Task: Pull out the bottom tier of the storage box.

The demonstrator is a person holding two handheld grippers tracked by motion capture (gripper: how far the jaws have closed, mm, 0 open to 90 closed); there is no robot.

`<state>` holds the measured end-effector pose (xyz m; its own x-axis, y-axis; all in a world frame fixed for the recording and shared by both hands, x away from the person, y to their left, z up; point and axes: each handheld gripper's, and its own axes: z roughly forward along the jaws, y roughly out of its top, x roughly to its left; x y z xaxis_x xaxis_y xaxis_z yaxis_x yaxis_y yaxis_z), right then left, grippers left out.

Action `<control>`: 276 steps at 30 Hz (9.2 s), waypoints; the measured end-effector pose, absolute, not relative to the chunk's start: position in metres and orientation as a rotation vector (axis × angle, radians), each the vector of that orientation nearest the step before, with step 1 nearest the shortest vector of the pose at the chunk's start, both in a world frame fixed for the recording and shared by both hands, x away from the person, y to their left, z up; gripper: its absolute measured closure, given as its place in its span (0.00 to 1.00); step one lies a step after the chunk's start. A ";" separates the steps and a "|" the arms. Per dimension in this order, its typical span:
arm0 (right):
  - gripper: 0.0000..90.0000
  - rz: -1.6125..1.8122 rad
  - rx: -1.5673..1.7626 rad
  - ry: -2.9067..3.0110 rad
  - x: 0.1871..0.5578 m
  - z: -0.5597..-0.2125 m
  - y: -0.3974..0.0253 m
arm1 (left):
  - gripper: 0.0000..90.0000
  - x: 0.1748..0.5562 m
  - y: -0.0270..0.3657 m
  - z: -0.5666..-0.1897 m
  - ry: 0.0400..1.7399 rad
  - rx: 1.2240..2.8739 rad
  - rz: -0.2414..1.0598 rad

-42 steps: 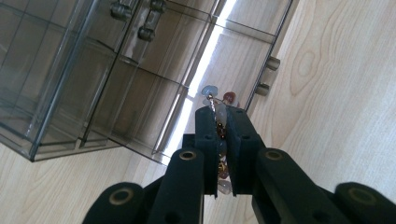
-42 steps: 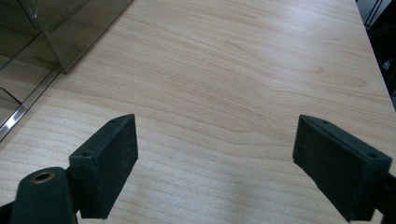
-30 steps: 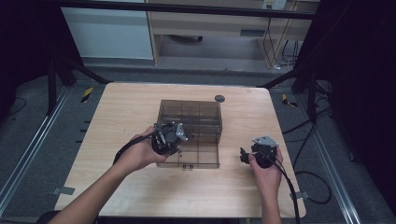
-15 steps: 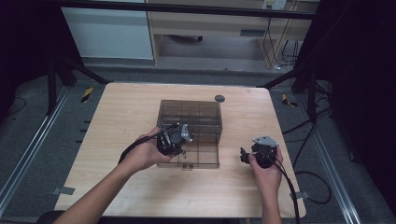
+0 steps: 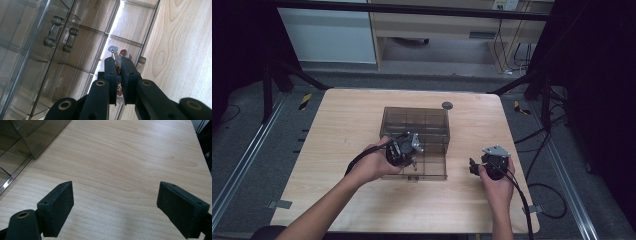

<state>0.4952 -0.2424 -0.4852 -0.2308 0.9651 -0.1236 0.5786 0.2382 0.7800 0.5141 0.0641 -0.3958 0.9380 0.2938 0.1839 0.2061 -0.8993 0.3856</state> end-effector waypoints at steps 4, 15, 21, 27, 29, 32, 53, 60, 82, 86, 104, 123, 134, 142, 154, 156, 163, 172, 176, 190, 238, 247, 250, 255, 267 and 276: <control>0.16 0.813 1.406 1.900 0.495 -0.485 -0.242 | 0.94 0.514 0.061 -0.397 0.355 2.720 0.334; 0.16 0.811 1.419 1.898 0.496 -0.485 -0.243 | 0.93 0.516 0.060 -0.405 0.369 2.720 0.335; 0.16 0.812 1.413 1.899 0.495 -0.485 -0.243 | 0.94 0.518 0.059 -0.409 0.369 2.727 0.339; 0.16 0.814 1.409 1.899 0.495 -0.485 -0.244 | 0.94 0.519 0.057 -0.414 0.377 2.725 0.334; 0.16 0.817 1.414 1.898 0.495 -0.485 -0.244 | 0.94 0.519 0.057 -0.416 0.378 2.725 0.331; 0.16 0.821 1.413 1.897 0.495 -0.485 -0.244 | 0.93 0.519 0.056 -0.418 0.377 2.727 0.332; 0.16 0.819 1.418 1.902 0.495 -0.486 -0.243 | 0.93 0.516 0.061 -0.433 0.437 2.649 0.357; 0.16 0.818 1.409 1.906 0.495 -0.486 -0.244 | 0.93 0.516 0.059 -0.440 0.453 2.626 0.344; 0.16 0.821 1.414 1.905 0.495 -0.486 -0.243 | 0.93 0.519 0.059 -0.448 0.486 2.615 0.326; 0.16 0.819 1.410 1.908 0.495 -0.486 -0.243 | 0.93 0.518 0.059 -0.450 0.498 2.603 0.324; 0.15 0.818 1.413 1.910 0.494 -0.485 -0.242 | 0.82 0.513 0.070 -0.437 0.528 2.550 0.356; 0.19 0.817 1.390 1.930 0.486 -0.486 -0.236 | 0.76 0.505 0.074 -0.418 0.501 2.529 0.370; 0.26 0.840 1.369 1.942 0.469 -0.485 -0.230 | 0.73 0.506 0.079 -0.407 0.485 2.525 0.396; 0.27 0.844 1.375 1.932 0.454 -0.483 -0.224 | 0.71 0.502 0.082 -0.397 0.498 2.513 0.401; 0.43 0.894 1.283 1.960 0.432 -0.470 -0.197 | 0.71 0.499 0.080 -0.372 0.493 2.521 0.445; 0.49 0.921 1.263 1.956 0.430 -0.466 -0.192 | 0.71 0.500 0.079 -0.366 0.490 2.515 0.448; 0.74 0.982 1.186 1.988 0.424 -0.457 -0.179 | 0.75 0.512 0.084 -0.356 0.530 2.488 0.456; 0.95 1.050 1.106 2.080 0.422 -0.458 -0.160 | 0.88 0.525 0.090 -0.345 0.566 2.474 0.464; 1.00 1.078 1.084 2.109 0.421 -0.458 -0.154 | 0.95 0.531 0.091 -0.341 0.582 2.476 0.473; 1.00 1.113 1.017 2.186 0.420 -0.459 -0.138 | 1.00 0.550 0.089 -0.336 0.651 2.433 0.519; 1.00 1.083 0.947 2.308 0.423 -0.471 -0.111 | 1.00 0.586 0.096 -0.355 0.875 2.305 0.564; 1.00 1.071 0.935 2.317 0.424 -0.472 -0.109 | 1.00 0.591 0.099 -0.366 0.899 2.305 0.548; 1.00 1.070 0.938 2.322 0.424 -0.473 -0.108 | 1.00 0.592 0.098 -0.369 0.900 2.312 0.546; 1.00 1.059 0.931 2.340 0.426 -0.477 -0.106 | 1.00 0.591 0.095 -0.374 0.898 2.319 0.543; 1.00 1.040 0.944 2.370 0.432 -0.483 -0.101 | 1.00 0.592 0.096 -0.382 0.907 2.332 0.530; 1.00 1.044 0.955 2.369 0.433 -0.484 -0.101 | 1.00 0.592 0.095 -0.385 0.917 2.326 0.525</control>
